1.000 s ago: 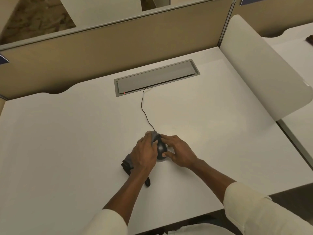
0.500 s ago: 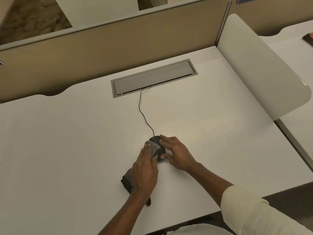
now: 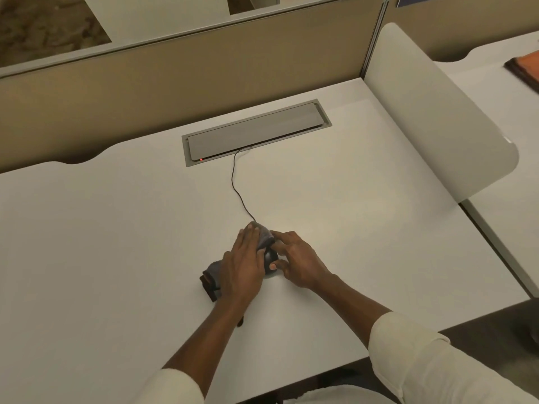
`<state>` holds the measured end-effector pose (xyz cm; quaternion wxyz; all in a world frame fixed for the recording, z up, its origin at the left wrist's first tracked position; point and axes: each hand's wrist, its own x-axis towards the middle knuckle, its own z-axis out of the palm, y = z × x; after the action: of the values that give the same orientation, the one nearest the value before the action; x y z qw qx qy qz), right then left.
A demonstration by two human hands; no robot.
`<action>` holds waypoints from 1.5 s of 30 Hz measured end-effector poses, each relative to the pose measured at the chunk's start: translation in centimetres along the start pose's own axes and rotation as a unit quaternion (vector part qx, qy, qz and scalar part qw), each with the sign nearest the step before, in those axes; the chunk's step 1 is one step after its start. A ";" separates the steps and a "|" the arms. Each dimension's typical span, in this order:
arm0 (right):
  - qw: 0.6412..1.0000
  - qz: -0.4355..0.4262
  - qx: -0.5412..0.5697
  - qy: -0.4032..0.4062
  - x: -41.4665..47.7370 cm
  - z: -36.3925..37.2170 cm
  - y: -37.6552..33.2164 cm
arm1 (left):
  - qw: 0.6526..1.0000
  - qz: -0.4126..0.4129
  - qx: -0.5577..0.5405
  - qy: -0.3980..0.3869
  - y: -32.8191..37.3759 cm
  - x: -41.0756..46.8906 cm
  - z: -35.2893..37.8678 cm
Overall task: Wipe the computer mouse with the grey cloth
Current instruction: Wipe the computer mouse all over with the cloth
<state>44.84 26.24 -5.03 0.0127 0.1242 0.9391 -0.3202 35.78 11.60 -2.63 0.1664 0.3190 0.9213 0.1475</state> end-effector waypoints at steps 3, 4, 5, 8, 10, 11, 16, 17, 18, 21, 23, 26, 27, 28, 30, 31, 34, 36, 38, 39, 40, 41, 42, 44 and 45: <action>1.000 -0.002 0.010 0.016 -0.1 0.2 -0.1 | 1.000 -0.023 0.004 0.015 0.9 -2.3 0.9; 1.000 -0.003 0.020 0.022 -0.1 0.3 -0.1 | 0.999 -0.032 -0.003 0.019 1.3 -3.1 1.2; 0.999 -0.005 0.026 0.025 -0.1 0.3 -0.1 | 0.999 -0.043 -0.018 0.023 1.7 -3.9 1.5; 1.000 -0.003 0.021 0.023 -0.1 0.5 0.0 | 0.996 -0.066 -0.061 0.027 2.2 -5.6 2.2; 0.999 0.008 0.035 0.020 -0.1 0.6 0.3 | 0.994 -0.069 -0.072 0.031 2.0 -5.8 2.1; 0.999 0.013 0.044 0.016 0.0 0.6 0.4 | 0.994 -0.070 -0.076 0.037 1.8 -5.5 1.9; 0.999 0.000 0.044 -0.018 0.6 0.1 0.3 | 0.993 -0.084 -0.067 0.052 0.5 -2.5 0.2; 0.999 -0.002 0.041 -0.018 0.7 0.0 0.3 | 0.994 -0.076 -0.062 0.048 0.2 -1.7 -0.2; 0.999 -0.004 0.038 -0.018 0.7 0.0 0.2 | 0.995 -0.066 -0.056 0.040 0.0 -0.9 -0.5; 0.999 -0.009 0.044 -0.014 0.6 -0.1 0.1 | 0.998 -0.037 -0.040 0.019 -0.3 0.8 -1.4; 0.998 -0.008 0.054 -0.008 0.5 -0.1 0.1 | 0.999 -0.025 -0.031 0.009 -0.3 1.1 -1.5; 0.998 -0.010 0.065 -0.002 0.4 0.0 0.0 | 1.000 0.000 -0.030 -0.004 -0.4 0.1 -1.0; 0.998 -0.013 0.069 -0.001 0.4 0.0 0.0 | 0.999 0.005 -0.032 -0.005 -0.4 -0.5 -0.7; 0.997 -0.015 0.073 -0.002 0.4 0.0 0.0 | 1.000 0.004 -0.029 -0.003 -0.3 -1.3 -0.3; 0.997 -0.013 0.071 -0.005 0.4 0.0 0.1 | 1.000 -0.010 -0.011 0.007 0.2 -3.2 0.7; 0.998 -0.011 0.064 -0.005 0.5 0.1 0.2 | 1.000 -0.016 0.003 0.008 0.6 -4.3 1.1; 0.999 -0.008 0.037 -0.005 0.6 0.5 0.4 | 1.000 -0.014 0.022 0.000 1.9 -6.3 1.9; 0.999 -0.009 0.032 -0.006 0.6 0.5 0.5 | 0.999 -0.019 0.028 0.022 2.0 -6.6 2.1; 0.999 -0.010 0.037 -0.007 0.6 0.5 0.6 | 0.999 -0.015 0.018 0.037 1.9 -6.2 1.9; 0.999 -0.011 0.041 -0.010 0.6 0.5 0.6 | 0.999 -0.018 0.005 0.045 1.8 -5.7 1.6; 0.999 -0.011 0.043 -0.013 0.6 0.4 0.5 | 0.998 -0.027 -0.005 0.059 1.6 -5.1 1.3; 0.999 -0.010 0.043 -0.016 0.6 0.4 0.4 | 0.997 -0.041 -0.009 0.071 1.3 -4.2 0.9; 0.999 -0.007 0.043 -0.018 0.6 0.3 0.4 | 0.996 -0.054 -0.009 0.065 0.9 -3.2 0.5; 0.999 -0.007 0.044 -0.019 0.6 0.1 0.2 | 0.998 -0.051 -0.012 0.039 0.3 -1.2 -0.7; 0.999 -0.010 0.045 -0.018 0.6 0.0 0.2 | 0.999 -0.037 -0.011 0.025 0.0 -0.5 -1.2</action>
<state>44.32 26.47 -5.23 0.0203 0.1092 0.9246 -0.3643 35.65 11.13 -1.44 0.1523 0.2789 0.9347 0.1590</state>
